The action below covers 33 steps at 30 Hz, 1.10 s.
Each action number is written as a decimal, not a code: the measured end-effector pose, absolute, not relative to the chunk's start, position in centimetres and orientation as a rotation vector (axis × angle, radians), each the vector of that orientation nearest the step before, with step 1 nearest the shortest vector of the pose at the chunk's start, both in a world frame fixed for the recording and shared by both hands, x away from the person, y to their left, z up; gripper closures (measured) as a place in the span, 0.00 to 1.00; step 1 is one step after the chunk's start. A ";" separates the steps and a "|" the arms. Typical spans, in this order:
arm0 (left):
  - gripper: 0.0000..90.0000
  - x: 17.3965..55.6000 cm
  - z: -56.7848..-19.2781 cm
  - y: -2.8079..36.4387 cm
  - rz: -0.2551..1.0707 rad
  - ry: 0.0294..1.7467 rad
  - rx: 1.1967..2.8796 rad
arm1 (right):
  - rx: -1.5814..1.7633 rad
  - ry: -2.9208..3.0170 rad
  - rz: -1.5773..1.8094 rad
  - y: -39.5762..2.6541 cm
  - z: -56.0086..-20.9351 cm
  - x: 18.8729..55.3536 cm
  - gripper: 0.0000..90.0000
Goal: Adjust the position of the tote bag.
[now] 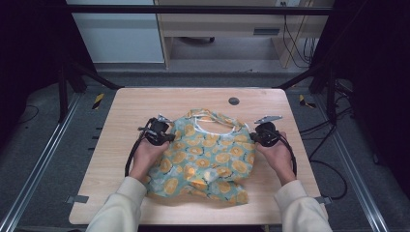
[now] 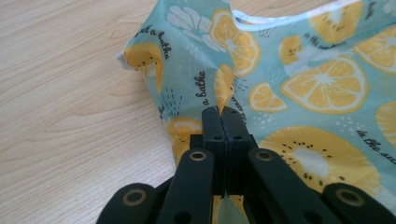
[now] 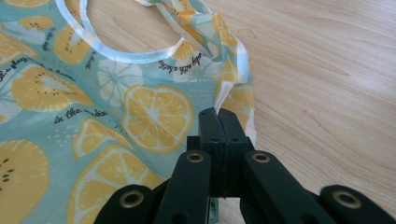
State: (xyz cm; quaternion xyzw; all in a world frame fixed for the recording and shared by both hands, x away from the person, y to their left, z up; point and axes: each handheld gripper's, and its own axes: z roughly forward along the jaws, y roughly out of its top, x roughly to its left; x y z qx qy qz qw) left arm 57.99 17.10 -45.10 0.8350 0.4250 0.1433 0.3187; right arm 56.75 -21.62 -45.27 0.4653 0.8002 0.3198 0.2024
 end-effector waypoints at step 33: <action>1.00 56.3 -39.8 18.5 0.573 0.998 2.060 | 1.183 2.058 1.124 -22.9 -38.3 54.4 1.00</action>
